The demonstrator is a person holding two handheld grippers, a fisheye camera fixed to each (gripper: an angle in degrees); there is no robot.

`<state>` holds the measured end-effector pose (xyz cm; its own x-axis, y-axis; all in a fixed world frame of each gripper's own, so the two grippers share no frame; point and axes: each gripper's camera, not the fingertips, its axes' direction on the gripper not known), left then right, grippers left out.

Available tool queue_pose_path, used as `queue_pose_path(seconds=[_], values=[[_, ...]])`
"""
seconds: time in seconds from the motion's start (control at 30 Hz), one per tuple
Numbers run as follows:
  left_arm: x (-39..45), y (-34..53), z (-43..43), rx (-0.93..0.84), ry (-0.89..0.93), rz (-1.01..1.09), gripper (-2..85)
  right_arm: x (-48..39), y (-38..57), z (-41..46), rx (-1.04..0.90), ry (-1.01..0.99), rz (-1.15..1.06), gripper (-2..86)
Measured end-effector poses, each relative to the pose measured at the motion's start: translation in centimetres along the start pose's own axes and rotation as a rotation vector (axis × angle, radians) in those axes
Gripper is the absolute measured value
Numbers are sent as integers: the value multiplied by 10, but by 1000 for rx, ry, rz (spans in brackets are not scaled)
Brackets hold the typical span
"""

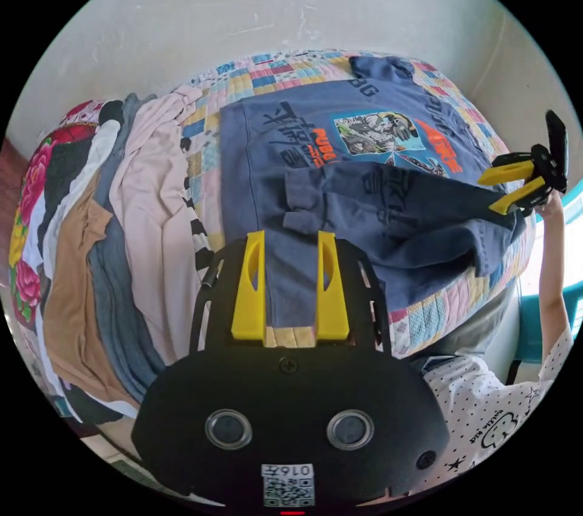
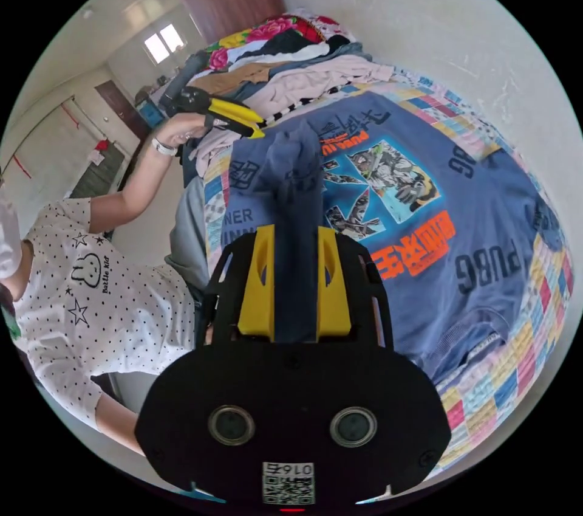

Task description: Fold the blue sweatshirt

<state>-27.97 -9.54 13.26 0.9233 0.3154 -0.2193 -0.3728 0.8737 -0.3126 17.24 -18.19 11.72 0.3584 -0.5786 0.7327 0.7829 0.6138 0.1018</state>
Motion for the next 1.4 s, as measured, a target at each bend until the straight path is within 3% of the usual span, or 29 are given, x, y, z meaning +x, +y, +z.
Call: queue_pose_path(seconds=[0.1, 0.23, 0.33, 0.47, 0.63, 0.87, 1.0, 1.1, 1.17, 1.23, 1.3, 1.4], values=[[-8, -5, 11, 6, 100, -18, 119, 7, 20, -12, -71, 70, 25, 102], [-3, -22, 30, 36, 36, -54, 112, 13, 47, -8, -182, 134, 58, 105], [1, -42, 56, -45, 89, -32, 95, 20, 71, -3, -234, 123, 98, 94], [16, -52, 54, 7, 39, -2, 7, 21, 98, -14, -150, 101, 111, 15], [28, -91, 9, 157, 29, 39, -8, 14, 110, -59, 19, 132, 100, 2], [42, -161, 13, 213, -93, 20, 7, 47, 107, -74, 2, 202, 211, 10], [45, -174, 64, 113, -195, -57, 111, 81, 117, -35, -155, 207, 305, 33], [44, -156, 68, 96, -106, -16, 130, 79, 140, -50, -52, 196, 314, 63], [47, -139, 62, 73, 55, 56, 129, 70, 155, -68, 15, 145, 292, 80], [68, -108, 54, 27, 336, 181, 130, 57, 169, -80, 13, 125, 251, 95], [97, -79, 50, 23, 442, 277, 124, 35, 188, -85, -44, 152, 189, 105], [154, -32, 49, 47, 455, 356, 114, 12, 205, -79, -95, 148, 146, 114]])
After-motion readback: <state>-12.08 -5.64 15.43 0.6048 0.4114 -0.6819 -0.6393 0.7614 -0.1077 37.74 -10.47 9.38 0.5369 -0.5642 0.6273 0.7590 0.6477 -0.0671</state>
